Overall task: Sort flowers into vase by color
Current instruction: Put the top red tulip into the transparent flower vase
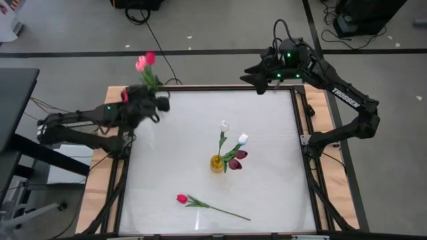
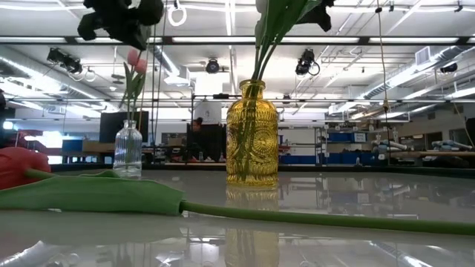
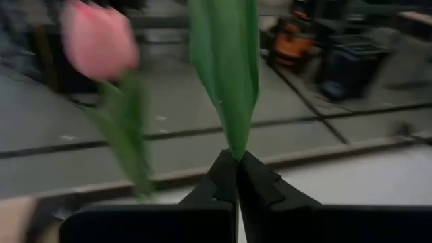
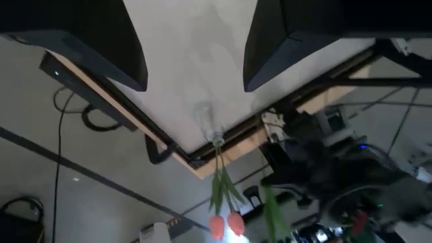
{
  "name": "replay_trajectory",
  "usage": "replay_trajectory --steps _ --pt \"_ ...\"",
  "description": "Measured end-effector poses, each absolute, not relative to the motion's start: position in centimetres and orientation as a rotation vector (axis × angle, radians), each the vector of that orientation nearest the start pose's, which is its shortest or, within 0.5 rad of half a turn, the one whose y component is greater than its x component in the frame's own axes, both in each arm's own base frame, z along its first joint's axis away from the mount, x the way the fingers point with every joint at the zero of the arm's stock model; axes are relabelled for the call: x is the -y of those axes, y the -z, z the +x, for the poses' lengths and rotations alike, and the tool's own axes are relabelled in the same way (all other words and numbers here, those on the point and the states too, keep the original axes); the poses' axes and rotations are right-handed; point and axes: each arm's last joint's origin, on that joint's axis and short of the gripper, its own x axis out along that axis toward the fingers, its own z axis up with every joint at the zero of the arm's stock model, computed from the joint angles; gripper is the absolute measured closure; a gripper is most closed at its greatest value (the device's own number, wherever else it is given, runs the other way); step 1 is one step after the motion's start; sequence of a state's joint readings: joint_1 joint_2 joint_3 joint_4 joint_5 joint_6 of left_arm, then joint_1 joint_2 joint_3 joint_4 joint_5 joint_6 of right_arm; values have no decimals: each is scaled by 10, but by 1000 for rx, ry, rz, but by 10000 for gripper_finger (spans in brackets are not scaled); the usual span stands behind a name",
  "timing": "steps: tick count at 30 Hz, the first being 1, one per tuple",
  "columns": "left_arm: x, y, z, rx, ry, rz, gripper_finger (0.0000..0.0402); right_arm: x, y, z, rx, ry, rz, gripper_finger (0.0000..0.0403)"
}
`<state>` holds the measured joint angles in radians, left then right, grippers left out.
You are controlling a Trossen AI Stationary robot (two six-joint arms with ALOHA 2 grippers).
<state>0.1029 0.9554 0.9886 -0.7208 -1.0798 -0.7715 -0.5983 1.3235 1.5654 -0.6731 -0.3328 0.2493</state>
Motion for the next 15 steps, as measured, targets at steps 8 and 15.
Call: replay_trajectory --steps 8,15 --pt "-81 -349 157 -185 -1333 -185 395 133 -443 233 -293 308 406 177" --pt "-107 -370 155 -103 -1185 -64 395 132 -444 234 -285 304 398 178"
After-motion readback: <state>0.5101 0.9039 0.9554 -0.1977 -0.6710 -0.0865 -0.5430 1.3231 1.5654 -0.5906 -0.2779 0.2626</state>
